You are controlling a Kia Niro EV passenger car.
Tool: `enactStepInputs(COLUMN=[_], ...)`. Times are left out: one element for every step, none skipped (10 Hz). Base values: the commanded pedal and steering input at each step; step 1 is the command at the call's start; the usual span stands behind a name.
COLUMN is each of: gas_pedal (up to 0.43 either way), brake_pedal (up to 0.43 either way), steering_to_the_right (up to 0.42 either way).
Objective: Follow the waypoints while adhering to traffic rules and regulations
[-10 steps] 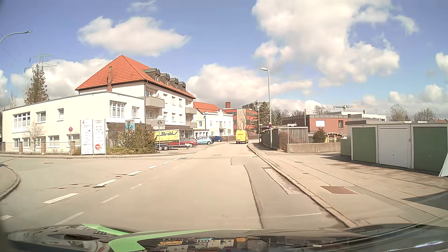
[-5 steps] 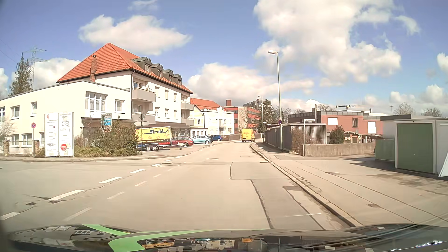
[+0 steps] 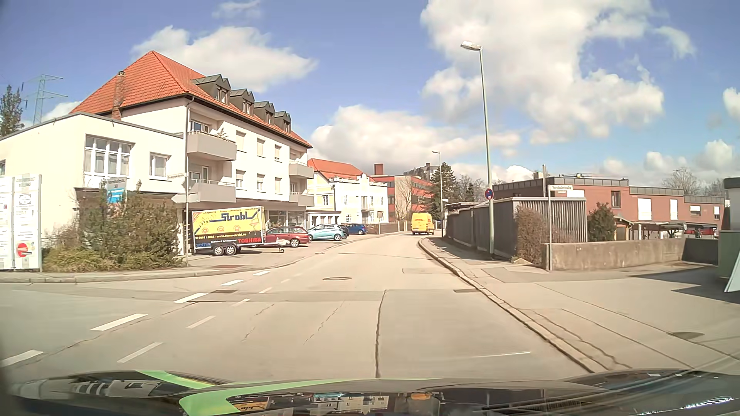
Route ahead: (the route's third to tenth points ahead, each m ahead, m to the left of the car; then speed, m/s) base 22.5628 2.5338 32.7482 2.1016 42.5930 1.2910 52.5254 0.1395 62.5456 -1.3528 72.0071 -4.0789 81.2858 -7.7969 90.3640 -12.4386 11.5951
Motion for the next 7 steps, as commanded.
enactStepInputs(gas_pedal=[0.067, 0.067, 0.067, 0.067, 0.067, 0.067, 0.067], brake_pedal=[0.000, 0.000, 0.000, 0.000, 0.000, 0.000, 0.000], steering_to_the_right=[0.002, 0.002, 0.003, 0.003, 0.004, 0.005, 0.004])
